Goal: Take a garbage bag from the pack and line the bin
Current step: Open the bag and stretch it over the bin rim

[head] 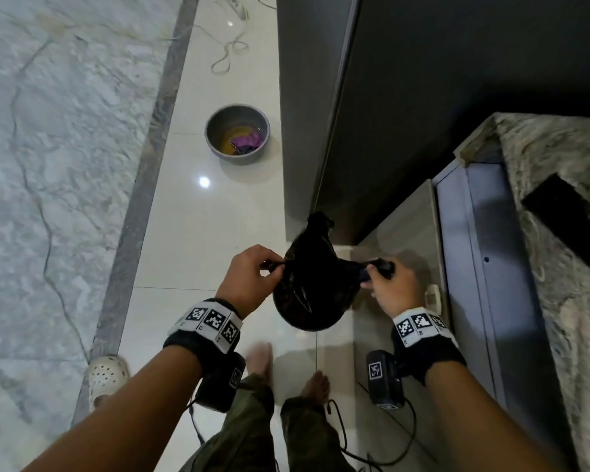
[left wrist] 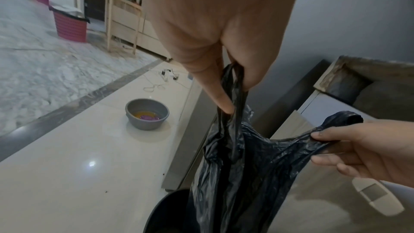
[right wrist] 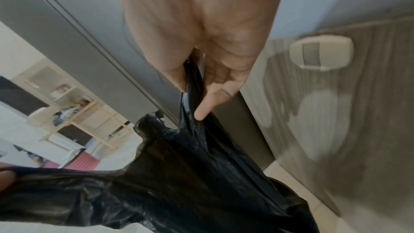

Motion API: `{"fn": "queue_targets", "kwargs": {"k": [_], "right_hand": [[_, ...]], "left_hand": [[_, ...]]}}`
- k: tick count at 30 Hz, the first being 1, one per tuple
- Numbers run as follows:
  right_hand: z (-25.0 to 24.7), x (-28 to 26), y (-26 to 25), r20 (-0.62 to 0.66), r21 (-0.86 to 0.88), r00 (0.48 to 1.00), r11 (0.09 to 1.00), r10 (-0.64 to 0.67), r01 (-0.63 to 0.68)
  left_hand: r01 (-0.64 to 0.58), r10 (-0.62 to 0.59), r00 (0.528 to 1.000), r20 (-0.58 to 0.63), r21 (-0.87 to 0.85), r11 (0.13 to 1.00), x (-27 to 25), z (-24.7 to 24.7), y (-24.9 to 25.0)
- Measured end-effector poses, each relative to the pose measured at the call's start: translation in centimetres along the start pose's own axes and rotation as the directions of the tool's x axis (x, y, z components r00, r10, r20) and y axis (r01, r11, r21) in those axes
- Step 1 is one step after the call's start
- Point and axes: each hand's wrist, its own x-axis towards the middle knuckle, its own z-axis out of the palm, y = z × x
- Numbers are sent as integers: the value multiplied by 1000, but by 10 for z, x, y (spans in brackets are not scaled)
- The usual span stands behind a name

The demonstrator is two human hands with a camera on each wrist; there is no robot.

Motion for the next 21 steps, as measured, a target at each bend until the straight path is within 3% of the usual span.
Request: {"fn": "queue_targets", "kwargs": {"k": [9,14,21], "right_hand": [[53,47,59,26,-34,984,984,175,-174],[76,64,79,51,38,988,989,144,-146],[97,108,108,45,-87,995,992,91,-87]], "left_hand": [[-3,-14,990,143,115,993,42,35,-96],[-1,-24,983,180,134,991,57,59,-131],[28,-55,987,149,181,983,74,92,-172]]}}
